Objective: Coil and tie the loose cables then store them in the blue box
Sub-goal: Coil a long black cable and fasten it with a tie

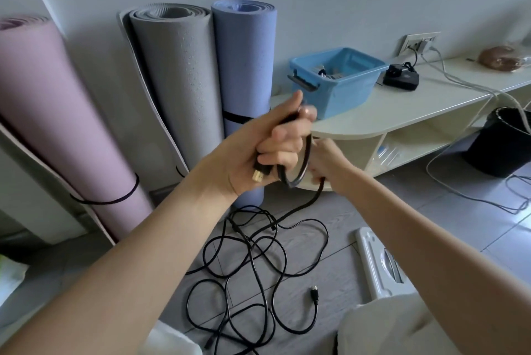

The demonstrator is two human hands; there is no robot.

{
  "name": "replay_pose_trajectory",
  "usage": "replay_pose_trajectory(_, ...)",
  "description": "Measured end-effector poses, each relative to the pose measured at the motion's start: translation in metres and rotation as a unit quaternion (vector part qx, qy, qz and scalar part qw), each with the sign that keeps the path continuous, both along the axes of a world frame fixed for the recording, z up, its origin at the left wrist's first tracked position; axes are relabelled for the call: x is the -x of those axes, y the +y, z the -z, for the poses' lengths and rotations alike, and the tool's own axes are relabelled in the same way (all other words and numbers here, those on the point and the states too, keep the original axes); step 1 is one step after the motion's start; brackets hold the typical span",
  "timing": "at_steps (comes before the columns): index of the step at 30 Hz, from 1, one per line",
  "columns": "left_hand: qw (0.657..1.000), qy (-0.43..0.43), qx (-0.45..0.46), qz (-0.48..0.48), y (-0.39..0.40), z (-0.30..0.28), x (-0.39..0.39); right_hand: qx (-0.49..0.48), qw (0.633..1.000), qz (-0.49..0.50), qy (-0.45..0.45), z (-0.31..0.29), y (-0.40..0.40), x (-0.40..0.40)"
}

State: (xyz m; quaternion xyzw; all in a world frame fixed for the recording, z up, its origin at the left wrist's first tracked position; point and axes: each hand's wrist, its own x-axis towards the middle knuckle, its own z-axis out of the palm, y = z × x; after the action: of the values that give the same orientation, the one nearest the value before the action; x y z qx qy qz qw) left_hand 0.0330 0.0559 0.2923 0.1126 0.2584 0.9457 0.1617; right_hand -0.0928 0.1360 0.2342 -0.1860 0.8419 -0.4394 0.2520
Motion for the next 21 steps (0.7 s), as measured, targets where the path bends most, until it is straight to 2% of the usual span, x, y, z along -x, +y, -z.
replay_pose_trajectory(3, 0.989, -0.017, -0.084, -0.118, -0.012, -0.007, 0.007, -0.139, 0.979, -0.126, 0.079, 0.000, 0.000, -0.021)
replay_pose_trajectory(5, 0.956, -0.046, -0.085, -0.276, -0.022, -0.010, 0.011, -0.195, 0.938, -0.241, 0.157, 0.002, 0.003, -0.032)
replay_pose_trajectory(8, 0.886, -0.080, -0.050, -0.453, -0.039, -0.001, 0.012, -0.219, 0.890, -0.338, 0.213, 0.003, 0.006, -0.040)
replay_pose_trajectory(11, 0.830, -0.109, 0.008, -0.547, -0.052, 0.012, 0.012, -0.179, 0.893, -0.334, 0.241, 0.000, 0.006, -0.037)
replay_pose_trajectory(12, 0.814, -0.116, 0.032, -0.568, -0.056, 0.014, 0.011, -0.156, 0.908, -0.325, 0.213, -0.001, 0.008, -0.033)
replay_pose_trajectory(14, 0.792, -0.125, 0.052, -0.595, -0.060, 0.011, 0.007, -0.090, 0.944, -0.308, 0.076, -0.002, 0.014, -0.026)
replay_pose_trajectory(16, 0.782, -0.120, 0.041, -0.610, -0.063, 0.009, 0.004, -0.002, 0.957, -0.285, -0.053, -0.006, 0.021, -0.022)
replay_pose_trajectory(17, 0.779, -0.123, 0.042, -0.613, -0.065, 0.009, 0.003, 0.030, 0.960, -0.267, -0.073, -0.007, 0.021, -0.021)
replay_pose_trajectory(18, 0.776, -0.134, 0.056, -0.613, -0.065, 0.011, 0.004, 0.041, 0.965, -0.253, -0.048, -0.007, 0.020, -0.020)
replay_pose_trajectory(19, 0.772, -0.149, 0.083, -0.612, -0.064, 0.013, 0.006, 0.025, 0.967, -0.252, 0.033, -0.008, 0.018, -0.020)
replay_pose_trajectory(21, 0.766, -0.183, 0.174, -0.591, -0.055, 0.020, 0.013, -0.043, 0.924, -0.292, 0.243, -0.011, 0.012, -0.021)
